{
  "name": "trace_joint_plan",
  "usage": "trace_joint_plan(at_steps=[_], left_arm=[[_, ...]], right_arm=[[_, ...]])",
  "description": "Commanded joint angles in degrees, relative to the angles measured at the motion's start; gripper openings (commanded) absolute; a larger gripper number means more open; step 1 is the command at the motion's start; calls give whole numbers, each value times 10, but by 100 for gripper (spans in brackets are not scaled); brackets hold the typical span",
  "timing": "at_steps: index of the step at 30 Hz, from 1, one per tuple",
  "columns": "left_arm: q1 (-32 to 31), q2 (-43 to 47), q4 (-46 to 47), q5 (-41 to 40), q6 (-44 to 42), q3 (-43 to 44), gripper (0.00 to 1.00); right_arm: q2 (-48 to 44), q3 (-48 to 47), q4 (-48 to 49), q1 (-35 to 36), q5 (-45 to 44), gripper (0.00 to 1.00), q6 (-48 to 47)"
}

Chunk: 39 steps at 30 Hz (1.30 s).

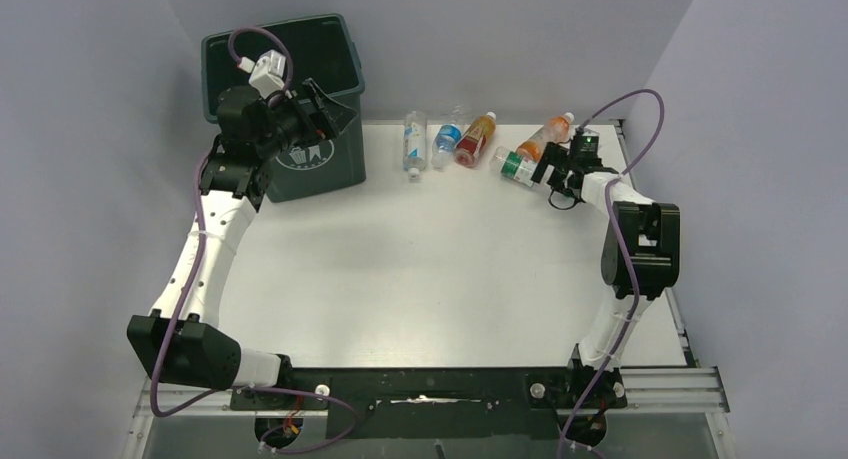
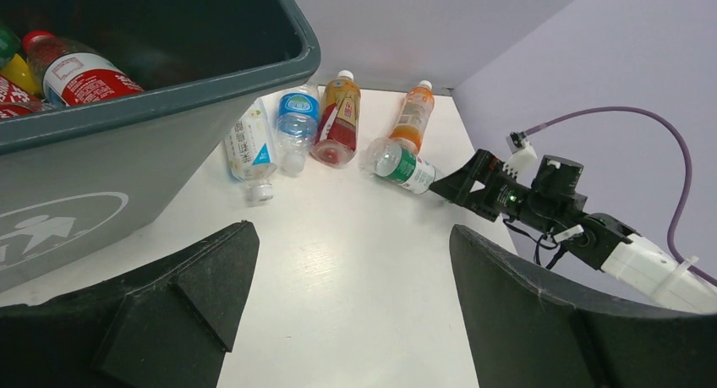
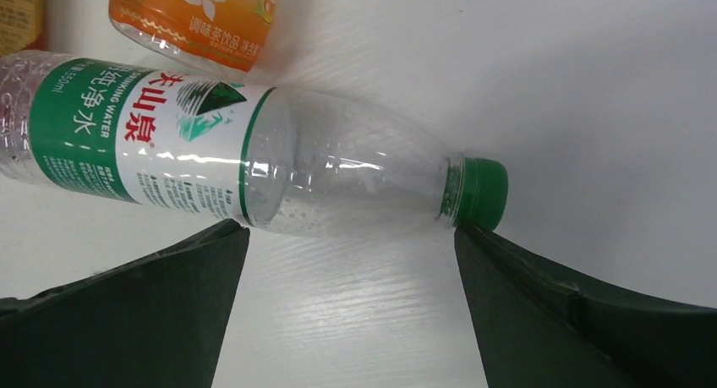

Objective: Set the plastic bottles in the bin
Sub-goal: Move the plastic bottle to the center of the board.

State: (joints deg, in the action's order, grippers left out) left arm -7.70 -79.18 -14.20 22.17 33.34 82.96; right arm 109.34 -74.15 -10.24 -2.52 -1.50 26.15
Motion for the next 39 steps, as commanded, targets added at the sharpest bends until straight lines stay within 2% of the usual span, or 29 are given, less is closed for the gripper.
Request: trace_joint_plan(at_steps=[1,13,23,39], left_arm=[[-7,13,11,-12,-16,3,84],[-33,1,2,-29,-26,6,84],[-65,-15,-16,-43,-38,11,84],[-217,-69,-14,-113,-50,-90,85]], right_arm=[[-3,-23,36,2,10,99,-47],[-52,45,92,2,42,98,-83],[-54,-23,88,-1,62,98,-64],[98,-195,42,18,54,98,-78]])
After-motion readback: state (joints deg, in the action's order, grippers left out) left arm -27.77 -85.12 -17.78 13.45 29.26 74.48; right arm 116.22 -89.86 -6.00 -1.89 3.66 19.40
